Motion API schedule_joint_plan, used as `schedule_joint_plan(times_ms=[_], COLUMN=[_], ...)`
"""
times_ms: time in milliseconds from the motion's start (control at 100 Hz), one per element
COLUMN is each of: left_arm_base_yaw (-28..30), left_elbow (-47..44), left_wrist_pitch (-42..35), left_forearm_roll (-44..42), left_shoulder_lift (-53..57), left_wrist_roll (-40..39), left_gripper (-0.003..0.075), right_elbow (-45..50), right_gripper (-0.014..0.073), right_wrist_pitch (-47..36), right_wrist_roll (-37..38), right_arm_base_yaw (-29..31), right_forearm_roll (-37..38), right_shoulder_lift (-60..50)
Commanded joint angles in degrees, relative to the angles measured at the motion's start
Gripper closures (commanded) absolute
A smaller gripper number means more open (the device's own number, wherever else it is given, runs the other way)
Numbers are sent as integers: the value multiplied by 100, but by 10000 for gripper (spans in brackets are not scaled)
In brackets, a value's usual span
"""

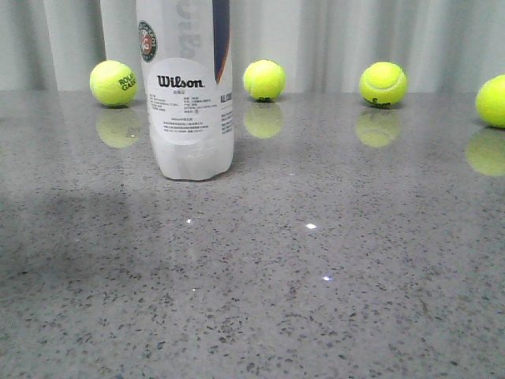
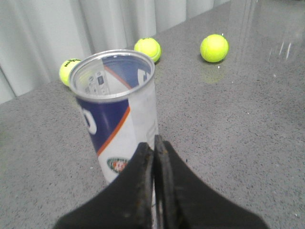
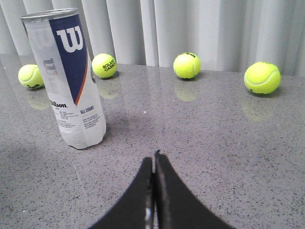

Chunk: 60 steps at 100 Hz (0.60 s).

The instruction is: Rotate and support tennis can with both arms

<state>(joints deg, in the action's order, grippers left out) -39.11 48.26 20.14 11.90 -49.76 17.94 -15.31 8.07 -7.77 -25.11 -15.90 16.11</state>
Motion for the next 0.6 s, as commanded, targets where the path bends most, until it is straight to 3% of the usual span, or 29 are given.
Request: schedule_joint_plan(times_ms=[0, 220, 590], left_arm_base_yaw=[-13, 191, 2084], left_elbow=[-176, -722, -1088], left_wrist_pitch=[-500, -484, -416], left_forearm_roll=[98, -353, -353], left_shoulder_lift=[443, 1092, 1395], left_wrist_roll=[-52, -140, -275], left_gripper=[738, 738, 738], right_elbow=[-163, -163, -163], right_gripper=[652, 652, 652], right_wrist_pitch=[-436, -436, -436], right_wrist_roll=[-36, -36, -36], right_arm_base_yaw=[-3, -3, -3], right_forearm_roll=[-40, -40, -40], right_shoulder_lift=[32, 32, 32])
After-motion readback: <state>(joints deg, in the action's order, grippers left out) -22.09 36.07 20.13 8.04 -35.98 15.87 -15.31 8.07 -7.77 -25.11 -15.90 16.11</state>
